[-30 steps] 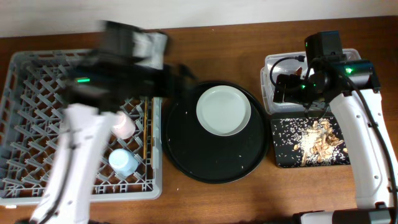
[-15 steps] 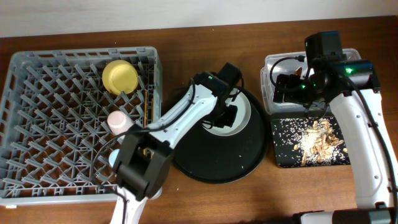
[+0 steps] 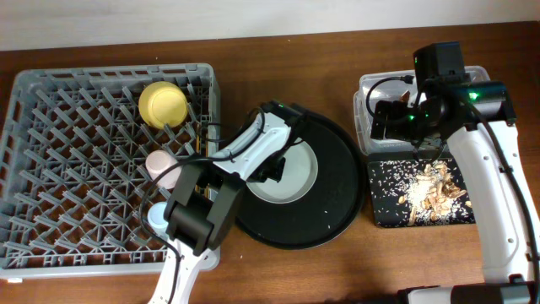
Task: Sort waste into correct bins and load items into the dishwasher rack
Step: 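Reach the left gripper to the white plate and grasp its edge, then lift the white plate and stand it upright in the rack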
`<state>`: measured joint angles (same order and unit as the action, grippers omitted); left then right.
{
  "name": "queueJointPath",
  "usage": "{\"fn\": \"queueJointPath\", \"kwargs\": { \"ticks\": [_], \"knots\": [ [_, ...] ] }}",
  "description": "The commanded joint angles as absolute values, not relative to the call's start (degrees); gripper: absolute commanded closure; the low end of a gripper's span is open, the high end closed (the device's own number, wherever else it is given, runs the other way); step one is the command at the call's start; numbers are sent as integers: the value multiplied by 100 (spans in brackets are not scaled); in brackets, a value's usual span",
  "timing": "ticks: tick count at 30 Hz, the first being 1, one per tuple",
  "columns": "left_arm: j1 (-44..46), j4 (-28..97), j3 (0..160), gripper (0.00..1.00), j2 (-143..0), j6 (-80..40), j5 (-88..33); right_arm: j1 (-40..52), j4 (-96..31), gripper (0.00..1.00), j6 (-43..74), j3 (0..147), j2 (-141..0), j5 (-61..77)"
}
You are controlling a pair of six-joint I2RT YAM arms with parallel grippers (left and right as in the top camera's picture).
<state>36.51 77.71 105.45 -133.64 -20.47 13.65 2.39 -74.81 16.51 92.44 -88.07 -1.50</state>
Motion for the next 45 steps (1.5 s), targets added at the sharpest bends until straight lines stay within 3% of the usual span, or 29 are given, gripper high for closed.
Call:
{"fn": "queueJointPath", "kwargs": {
  "ticks": [1, 4, 6, 7, 8, 9, 11, 14, 17, 22, 24, 28, 34, 36, 41, 45],
  "knots": [
    [3625, 7856, 10750, 100, -13364, -2141, 1516, 222, -7478, 1, 1697, 9290, -8814, -220],
    [3747, 7817, 11257, 98, -12967, -2141, 1000, 222, -7478, 1, 1697, 9290, -8814, -220],
    [3852, 7658, 11415, 92, -12720, -2141, 561, 222, -7478, 1, 1697, 9290, -8814, -220],
    [3938, 7437, 11415, 76, -12608, -2141, 117, 222, -7478, 1, 1697, 9290, -8814, -220],
    [4036, 7234, 11415, 16, -12595, -2139, -346, 222, -7478, 1, 1697, 9290, -8814, -220],
    [4152, 7000, 11371, 1, -12621, -2058, -635, 222, -7478, 1, 1697, 9290, -8814, -220],
    [4357, 6761, 11253, 1, -12663, -2010, -558, 222, -7478, 1, 1697, 9290, -8814, -220],
    [4565, 6267, 10862, 3, -12667, -2012, -545, 222, -7478, 1, 1697, 9290, -8814, -220],
    [4720, 6060, 10610, 28, -12667, -2112, -75, 222, -7478, 1, 1697, 9290, -8814, -220],
    [4884, 5378, 9929, 43, -12667, -2276, -1, 222, -7478, 2, 1697, 9290, -8814, -220],
    [4954, 4987, 9577, 55, -12667, -2316, 132, 222, -7478, 1, 1697, 9290, -8814, -220],
    [4960, 4836, 9247, 58, -12667, -2484, 587, 222, -7478, 1, 1697, 9290, -8814, -220],
    [5022, 4764, 9216, 80, -12667, -2484, 589, 222, -7478, 1, 1699, 9290, -8814, -220],
    [5022, 4694, 9218, 98, -12667, -2484, 587, 222, -7478, 1, 1697, 9290, -8814, -220],
    [4978, 4945, 9666, 100, -12328, -2477, 545, 222, -7478, 1, 1697, 9290, -8814, -220],
    [4545, 5380, 10217, 100, -11002, -2416, 541, 222, -7478, 1, 1697, 9290, -8814, -220]
  ]
}}
